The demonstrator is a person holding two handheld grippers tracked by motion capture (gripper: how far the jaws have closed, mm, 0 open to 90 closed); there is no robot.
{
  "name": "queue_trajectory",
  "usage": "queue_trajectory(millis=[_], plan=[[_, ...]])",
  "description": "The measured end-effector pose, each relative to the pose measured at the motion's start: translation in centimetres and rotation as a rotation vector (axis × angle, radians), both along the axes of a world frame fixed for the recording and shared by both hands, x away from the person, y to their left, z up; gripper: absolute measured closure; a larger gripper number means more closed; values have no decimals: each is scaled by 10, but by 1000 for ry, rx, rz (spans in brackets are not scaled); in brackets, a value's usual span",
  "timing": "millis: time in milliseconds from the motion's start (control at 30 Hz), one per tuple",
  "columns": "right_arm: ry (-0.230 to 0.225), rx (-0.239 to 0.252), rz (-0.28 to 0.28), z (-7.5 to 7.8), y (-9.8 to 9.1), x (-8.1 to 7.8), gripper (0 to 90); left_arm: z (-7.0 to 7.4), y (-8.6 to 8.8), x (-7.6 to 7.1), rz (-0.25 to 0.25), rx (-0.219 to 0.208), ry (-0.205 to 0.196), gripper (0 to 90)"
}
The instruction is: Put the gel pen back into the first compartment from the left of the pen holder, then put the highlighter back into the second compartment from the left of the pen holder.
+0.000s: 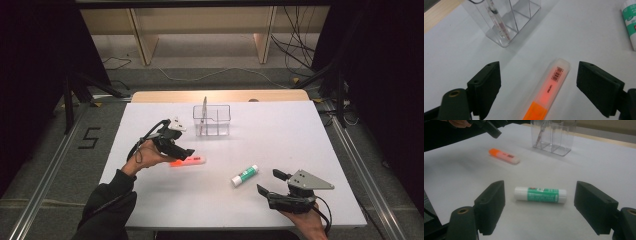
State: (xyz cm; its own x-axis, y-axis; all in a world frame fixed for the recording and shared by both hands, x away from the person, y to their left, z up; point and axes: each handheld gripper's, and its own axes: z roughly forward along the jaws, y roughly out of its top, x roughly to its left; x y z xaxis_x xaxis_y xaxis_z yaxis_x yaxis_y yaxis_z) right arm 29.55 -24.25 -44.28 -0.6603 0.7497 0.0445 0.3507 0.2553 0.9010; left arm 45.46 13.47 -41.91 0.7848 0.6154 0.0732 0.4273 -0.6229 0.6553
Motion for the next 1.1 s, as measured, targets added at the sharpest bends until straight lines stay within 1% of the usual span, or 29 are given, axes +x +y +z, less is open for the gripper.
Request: queue_trajectory(millis=[67, 133, 167, 233, 333, 467, 500, 600, 633, 667, 700, 733, 767, 833, 867, 933, 967, 1033, 1067, 1100], plan=[[-1, -1, 0, 0, 0, 0, 257, -3, 1, 1, -14, 33, 10, 193], [3, -3, -1, 0, 1, 0, 257, -7, 1, 2, -7, 50, 31, 195], [0, -2, 2, 0, 1, -1, 257, -9, 2, 3, -12, 64, 38, 195], [-5, -5, 2, 0, 1, -1, 258, -12, 2, 3, -4, 65, 48, 196], [1, -4, 0, 0, 0, 0, 257, -13, 2, 3, -22, 92, 63, 202], [1, -3, 3, 0, 0, 0, 257, -16, 1, 4, -35, 106, 78, 210], [0, -3, 3, 0, 0, 0, 257, -16, 1, 4, -42, 124, 75, 211], [-4, -5, 4, 0, -1, 0, 257, -18, -1, 3, -54, 141, 89, 220], [-3, -4, 3, 0, -1, 0, 257, -18, -2, 3, -56, 144, 89, 222], [-2, -4, 1, 0, -1, -1, 257, -18, -3, 3, -66, 159, 92, 224], [-2, -6, 1, 0, -1, -1, 258, -18, -3, 3, -70, 164, 91, 229], [-4, -5, 0, 0, -1, -1, 257, -18, -4, 4, -74, 166, 89, 232], [-3, -5, -1, 0, -1, -1, 257, -19, -5, 3, -67, 159, 90, 236], [-2, -11, 0, 0, 0, -1, 257, -20, -5, 4, -83, 185, 89, 245], [1, -12, 1, 0, 1, -1, 257, -21, -5, 5, -92, 197, 100, 250], [2, -18, 5, -1, 2, -1, 257, -23, -4, 6, -105, 209, 111, 258], [3, -20, 6, -1, 2, -1, 257, -25, -5, 5, -100, 199, 119, 263], [4, -18, 7, -1, 3, -1, 257, -28, -5, 6, -99, 208, 129, 274], [3, -17, 6, -1, 2, -1, 257, -29, -5, 7, -107, 221, 129, 279], [2, -16, 6, -1, 2, -1, 257, -30, -5, 8, -109, 226, 131, 286]])
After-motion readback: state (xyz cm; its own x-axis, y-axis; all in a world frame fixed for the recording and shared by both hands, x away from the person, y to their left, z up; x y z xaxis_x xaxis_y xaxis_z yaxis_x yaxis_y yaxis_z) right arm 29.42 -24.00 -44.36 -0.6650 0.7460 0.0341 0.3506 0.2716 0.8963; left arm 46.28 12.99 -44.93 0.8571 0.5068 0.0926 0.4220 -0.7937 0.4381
